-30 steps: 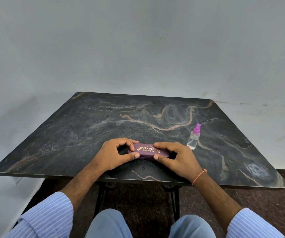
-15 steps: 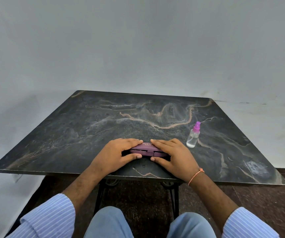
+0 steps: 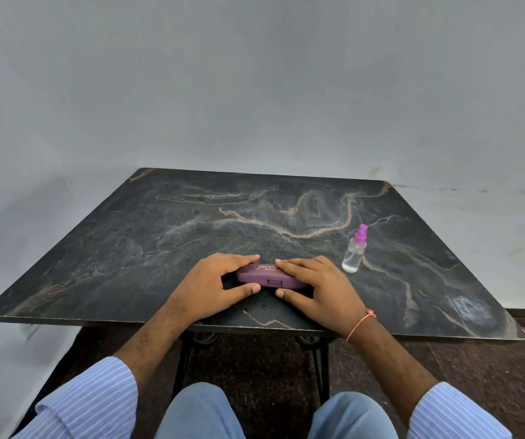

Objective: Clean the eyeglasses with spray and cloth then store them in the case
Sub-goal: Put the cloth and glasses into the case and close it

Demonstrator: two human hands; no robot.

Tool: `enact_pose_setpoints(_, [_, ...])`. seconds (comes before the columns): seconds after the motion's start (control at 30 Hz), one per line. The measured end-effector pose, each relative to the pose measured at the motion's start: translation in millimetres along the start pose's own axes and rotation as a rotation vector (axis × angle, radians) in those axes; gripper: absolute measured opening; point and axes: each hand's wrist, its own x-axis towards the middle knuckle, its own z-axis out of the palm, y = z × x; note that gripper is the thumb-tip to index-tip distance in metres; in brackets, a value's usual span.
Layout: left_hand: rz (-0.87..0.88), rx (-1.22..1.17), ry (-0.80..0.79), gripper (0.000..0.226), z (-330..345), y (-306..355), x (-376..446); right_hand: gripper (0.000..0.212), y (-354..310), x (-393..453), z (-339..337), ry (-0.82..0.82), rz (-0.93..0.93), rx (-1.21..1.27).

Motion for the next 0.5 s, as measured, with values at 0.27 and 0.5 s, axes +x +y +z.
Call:
enact_pose_setpoints(0.27, [-0.120,-0.110,-0.056,0.089,2.5,-8.0,6.0,0.067,2.4,-2.7,-8.9,-0.031,0.076,0.103])
enact_pose_setpoints(0.5, [-0.204,-0.083,-0.101,0.100,5.0,-11.7,13.4,0.085,9.9,-5.3,-11.5,-0.078,0.197,0.154])
